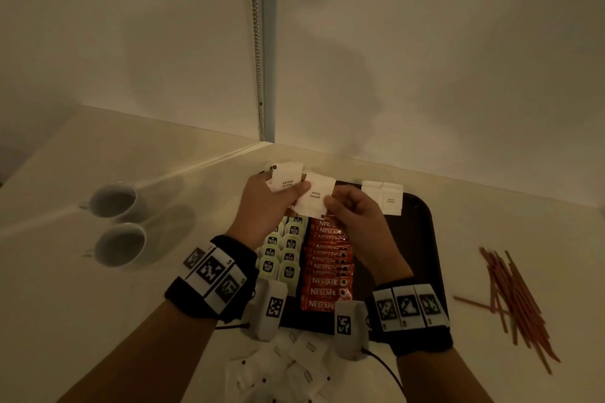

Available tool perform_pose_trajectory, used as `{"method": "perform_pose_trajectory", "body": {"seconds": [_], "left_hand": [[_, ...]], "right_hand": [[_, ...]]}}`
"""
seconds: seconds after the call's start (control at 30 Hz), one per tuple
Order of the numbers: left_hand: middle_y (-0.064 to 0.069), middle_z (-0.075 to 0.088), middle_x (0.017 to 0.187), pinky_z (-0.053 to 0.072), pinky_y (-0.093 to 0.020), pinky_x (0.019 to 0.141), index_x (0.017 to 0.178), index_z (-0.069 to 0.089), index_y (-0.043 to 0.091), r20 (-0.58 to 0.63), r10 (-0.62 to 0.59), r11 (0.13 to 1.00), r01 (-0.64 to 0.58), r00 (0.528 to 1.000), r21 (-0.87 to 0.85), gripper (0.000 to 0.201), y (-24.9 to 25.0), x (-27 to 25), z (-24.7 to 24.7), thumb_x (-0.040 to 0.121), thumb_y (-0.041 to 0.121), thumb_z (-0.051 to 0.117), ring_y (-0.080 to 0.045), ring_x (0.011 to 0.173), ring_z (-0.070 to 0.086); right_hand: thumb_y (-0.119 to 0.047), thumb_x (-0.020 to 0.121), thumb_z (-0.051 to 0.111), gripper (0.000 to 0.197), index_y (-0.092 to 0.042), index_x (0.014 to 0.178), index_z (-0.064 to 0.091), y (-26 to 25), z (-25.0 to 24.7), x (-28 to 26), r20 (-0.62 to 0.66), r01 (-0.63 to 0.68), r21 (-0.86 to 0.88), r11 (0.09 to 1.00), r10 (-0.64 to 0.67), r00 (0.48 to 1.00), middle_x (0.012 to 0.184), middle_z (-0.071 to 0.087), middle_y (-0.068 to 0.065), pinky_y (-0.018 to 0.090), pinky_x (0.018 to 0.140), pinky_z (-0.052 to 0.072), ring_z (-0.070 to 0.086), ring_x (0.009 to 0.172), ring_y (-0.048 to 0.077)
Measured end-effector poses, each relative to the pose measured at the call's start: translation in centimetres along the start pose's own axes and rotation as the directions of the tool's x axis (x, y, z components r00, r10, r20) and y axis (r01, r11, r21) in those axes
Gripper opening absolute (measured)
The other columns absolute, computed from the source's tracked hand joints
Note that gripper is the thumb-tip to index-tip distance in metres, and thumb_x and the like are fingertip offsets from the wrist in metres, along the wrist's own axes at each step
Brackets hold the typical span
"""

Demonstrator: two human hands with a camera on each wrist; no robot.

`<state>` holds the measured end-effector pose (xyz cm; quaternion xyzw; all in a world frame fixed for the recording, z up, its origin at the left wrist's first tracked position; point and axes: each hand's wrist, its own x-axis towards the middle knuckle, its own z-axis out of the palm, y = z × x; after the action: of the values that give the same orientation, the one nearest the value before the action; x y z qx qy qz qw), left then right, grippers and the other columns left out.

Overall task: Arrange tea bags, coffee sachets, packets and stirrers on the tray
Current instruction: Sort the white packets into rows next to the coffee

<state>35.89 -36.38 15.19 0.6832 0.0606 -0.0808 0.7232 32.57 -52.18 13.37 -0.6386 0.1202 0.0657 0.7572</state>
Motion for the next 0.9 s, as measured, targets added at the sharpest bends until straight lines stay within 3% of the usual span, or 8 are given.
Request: {"method": "perform_pose_trajectory", "body": {"seconds": [0.17, 0.3, 0.4, 0.53, 0.63, 0.7, 0.8, 0.9], "left_hand": [[-0.005, 0.069, 0.089, 0.051, -0.018, 0.048, 0.104, 0.065, 0.005, -0.008, 0.004, 1.000, -0.004, 1.000, -0.001, 0.023, 0.1, -0.1, 0.8, 0.081, 0.007, 0.071, -0.008, 0.066, 0.068], [-0.007, 0.069, 0.088, 0.053, -0.020, 0.052, 0.097, 0.066, 0.010, 0.025, -0.035, 0.997, 0.037, 0.999, -0.060, 0.012, -0.3, -0.2, 1.1, 0.085, 0.009, 0.068, -0.009, 0.066, 0.067], [-0.020, 0.066, 0.099, 0.056, -0.023, 0.059, 0.104, 0.062, 0.005, 0.033, -0.172, 0.956, 0.175, 0.984, -0.235, 0.014, -0.8, 0.0, 0.6, 0.093, 0.011, 0.056, -0.026, 0.083, 0.066], [-0.030, 0.060, 0.108, 0.056, -0.024, 0.055, 0.103, 0.057, 0.004, 0.026, -0.302, 0.855, 0.282, 0.953, -0.434, 0.016, -1.4, 0.2, -0.4, 0.094, 0.006, 0.043, -0.042, 0.100, 0.062], [-0.026, 0.065, 0.100, 0.057, -0.025, 0.055, 0.104, 0.056, 0.005, 0.049, -0.304, 0.833, 0.290, 0.951, -0.471, 0.018, -1.4, 0.3, -0.6, 0.096, 0.007, 0.040, -0.039, 0.095, 0.064], [-0.025, 0.064, 0.102, 0.057, -0.025, 0.057, 0.105, 0.056, 0.005, 0.043, -0.308, 0.833, 0.291, 0.950, -0.470, 0.019, -1.5, 0.4, -0.6, 0.096, 0.007, 0.040, -0.036, 0.096, 0.065], [-0.024, 0.062, 0.106, 0.058, -0.027, 0.060, 0.103, 0.056, 0.008, 0.034, -0.318, 0.826, 0.295, 0.947, -0.480, 0.017, -1.5, 0.6, -0.5, 0.096, 0.007, 0.041, -0.033, 0.096, 0.065], [-0.018, 0.063, 0.100, 0.059, -0.028, 0.060, 0.103, 0.056, 0.013, 0.048, -0.317, 0.800, 0.295, 0.947, -0.522, 0.018, -1.5, 0.7, -0.4, 0.097, 0.009, 0.040, -0.030, 0.090, 0.064]], "right_hand": [[-0.009, 0.088, 0.059, 0.017, -0.007, 0.104, 0.065, 0.2, -0.3, 0.1, -0.025, 0.044, -0.020, 0.999, -0.044, 0.999, 0.092, 0.070, 0.004, 0.021, 0.067, 0.053, 0.067, 0.077, 0.010], [-0.013, 0.088, 0.060, 0.015, -0.011, 0.102, 0.065, 0.9, -1.3, 0.5, -0.037, 0.023, -0.095, 0.995, -0.027, 0.999, 0.101, 0.069, 0.010, 0.030, 0.073, 0.056, 0.067, 0.086, 0.021], [-0.013, 0.090, 0.057, 0.015, -0.008, 0.103, 0.063, 2.0, -4.0, 1.7, -0.134, -0.030, -0.062, 0.998, 0.022, 0.991, 0.104, 0.067, 0.011, 0.032, 0.077, 0.057, 0.067, 0.090, 0.022], [-0.007, 0.092, 0.054, 0.022, -0.005, 0.113, 0.059, 4.6, -9.6, 4.5, -0.348, -0.118, -0.220, 0.968, 0.035, 0.937, 0.111, 0.063, 0.011, 0.021, 0.069, 0.052, 0.063, 0.090, 0.016], [-0.007, 0.092, 0.055, 0.028, -0.004, 0.119, 0.056, 6.6, -12.8, 6.4, -0.484, -0.256, -0.366, 0.895, 0.052, 0.874, 0.114, 0.062, 0.012, 0.032, 0.078, 0.054, 0.062, 0.095, 0.022], [-0.008, 0.091, 0.056, 0.025, -0.006, 0.116, 0.058, 7.6, -13.9, 7.2, -0.511, -0.305, -0.450, 0.839, 0.037, 0.859, 0.114, 0.063, 0.013, 0.041, 0.088, 0.053, 0.061, 0.099, 0.026], [-0.010, 0.090, 0.058, 0.023, -0.007, 0.112, 0.059, 8.3, -14.1, 8.0, -0.518, -0.341, -0.528, 0.778, 0.023, 0.855, 0.112, 0.064, 0.013, 0.040, 0.088, 0.051, 0.061, 0.100, 0.027], [-0.010, 0.089, 0.060, 0.020, -0.007, 0.109, 0.059, 8.4, -13.6, 8.6, -0.519, -0.337, -0.535, 0.775, 0.013, 0.854, 0.113, 0.063, 0.012, 0.036, 0.086, 0.050, 0.060, 0.102, 0.026]]}}
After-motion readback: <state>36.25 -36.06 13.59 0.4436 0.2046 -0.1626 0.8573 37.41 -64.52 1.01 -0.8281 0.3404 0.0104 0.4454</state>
